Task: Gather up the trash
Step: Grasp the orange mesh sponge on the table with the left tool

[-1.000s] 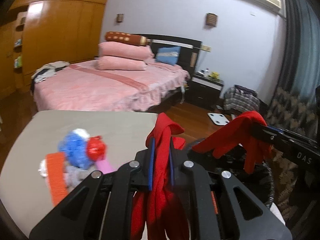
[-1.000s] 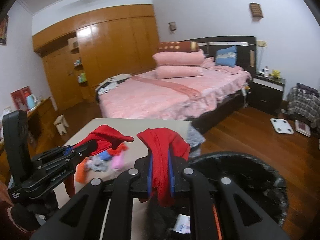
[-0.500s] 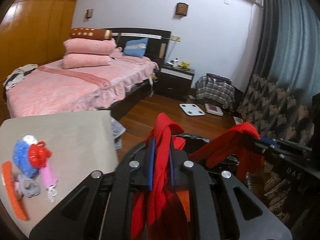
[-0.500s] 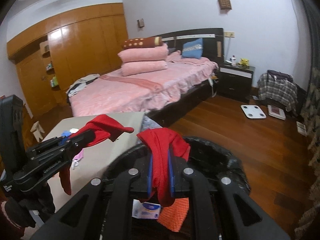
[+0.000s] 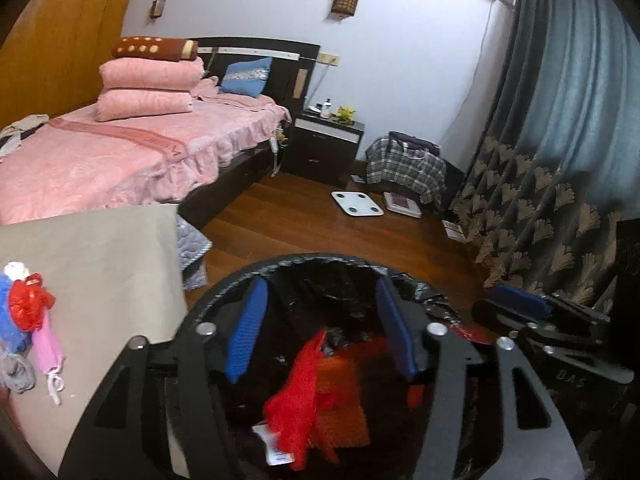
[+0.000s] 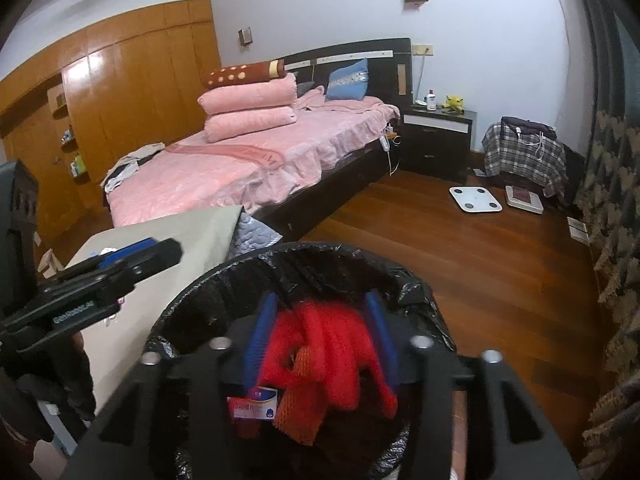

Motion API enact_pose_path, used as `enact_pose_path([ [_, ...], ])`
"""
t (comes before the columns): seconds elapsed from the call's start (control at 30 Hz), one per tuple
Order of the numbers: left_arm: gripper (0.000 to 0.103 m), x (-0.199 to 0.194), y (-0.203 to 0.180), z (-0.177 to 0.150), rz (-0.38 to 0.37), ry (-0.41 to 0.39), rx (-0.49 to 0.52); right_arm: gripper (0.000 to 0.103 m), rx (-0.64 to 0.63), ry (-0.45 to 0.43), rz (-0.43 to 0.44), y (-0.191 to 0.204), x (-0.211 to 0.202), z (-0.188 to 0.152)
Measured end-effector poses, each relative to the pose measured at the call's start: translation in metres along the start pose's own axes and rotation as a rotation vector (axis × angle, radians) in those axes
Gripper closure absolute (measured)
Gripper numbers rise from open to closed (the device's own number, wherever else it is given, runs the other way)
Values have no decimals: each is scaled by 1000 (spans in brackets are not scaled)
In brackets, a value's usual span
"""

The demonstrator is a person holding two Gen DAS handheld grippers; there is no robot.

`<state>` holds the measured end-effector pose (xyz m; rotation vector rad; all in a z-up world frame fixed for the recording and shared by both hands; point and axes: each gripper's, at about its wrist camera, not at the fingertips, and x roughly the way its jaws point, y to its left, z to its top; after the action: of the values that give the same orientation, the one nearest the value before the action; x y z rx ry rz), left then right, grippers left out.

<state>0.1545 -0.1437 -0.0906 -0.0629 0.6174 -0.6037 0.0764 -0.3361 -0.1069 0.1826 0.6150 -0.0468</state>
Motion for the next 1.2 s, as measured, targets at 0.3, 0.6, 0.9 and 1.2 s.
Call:
enact_pose_path([
  [0.3,13,-52,41,5,177,-68,-12,6,-42,-78,19,31,-10,9],
  [0.6,13,-111,101,-9,369,-98,-64,6,-91,-73,150,99,8,15],
  [0.9,13,-159,169,-24,551,-124,-144,6,-152,-53,279,180,40,15],
  [1.2,20,-175,229,-53,665,-75,-230,6,-191,-22,323,231,70,5],
])
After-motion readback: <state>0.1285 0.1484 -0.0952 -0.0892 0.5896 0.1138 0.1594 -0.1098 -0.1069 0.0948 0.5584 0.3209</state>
